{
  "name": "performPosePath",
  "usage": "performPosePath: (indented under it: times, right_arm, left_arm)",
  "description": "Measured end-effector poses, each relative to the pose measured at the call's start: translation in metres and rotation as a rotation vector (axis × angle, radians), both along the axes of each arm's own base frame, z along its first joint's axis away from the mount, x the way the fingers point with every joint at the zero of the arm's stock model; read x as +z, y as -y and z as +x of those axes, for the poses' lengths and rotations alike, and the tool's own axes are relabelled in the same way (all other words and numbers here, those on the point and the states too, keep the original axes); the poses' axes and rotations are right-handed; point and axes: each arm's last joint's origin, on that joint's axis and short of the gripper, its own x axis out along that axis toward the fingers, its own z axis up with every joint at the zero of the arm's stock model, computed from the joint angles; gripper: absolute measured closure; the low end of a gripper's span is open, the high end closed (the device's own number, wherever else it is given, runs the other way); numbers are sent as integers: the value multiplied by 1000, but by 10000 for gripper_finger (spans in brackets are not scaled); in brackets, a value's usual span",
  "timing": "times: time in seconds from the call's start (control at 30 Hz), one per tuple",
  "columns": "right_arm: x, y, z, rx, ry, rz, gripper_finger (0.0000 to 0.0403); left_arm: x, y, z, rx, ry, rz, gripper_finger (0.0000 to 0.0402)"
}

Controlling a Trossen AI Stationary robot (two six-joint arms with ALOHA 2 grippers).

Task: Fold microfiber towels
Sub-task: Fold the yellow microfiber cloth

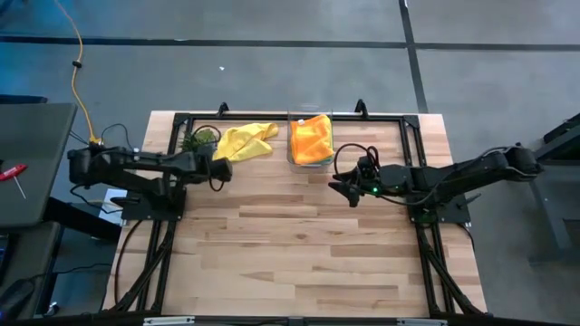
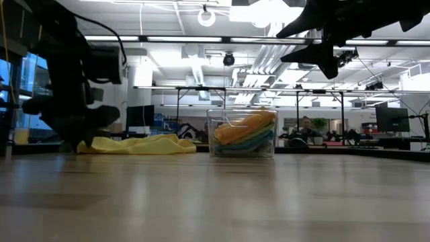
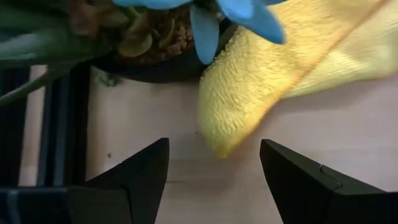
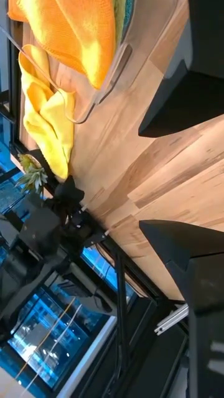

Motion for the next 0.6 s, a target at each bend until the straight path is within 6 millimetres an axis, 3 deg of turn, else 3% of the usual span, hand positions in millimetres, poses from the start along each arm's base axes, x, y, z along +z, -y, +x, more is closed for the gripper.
performPosePath:
  times: [0.4, 0.6]
  right_arm:
    - [0, 0, 0, -2, 1, 3, 181]
    - [0, 1, 0, -34, 5, 9, 181]
  left_arm:
    - [-13, -21, -5, 51, -41, -96, 171]
    - [-13, -21, -4, 15, -48, -95, 258]
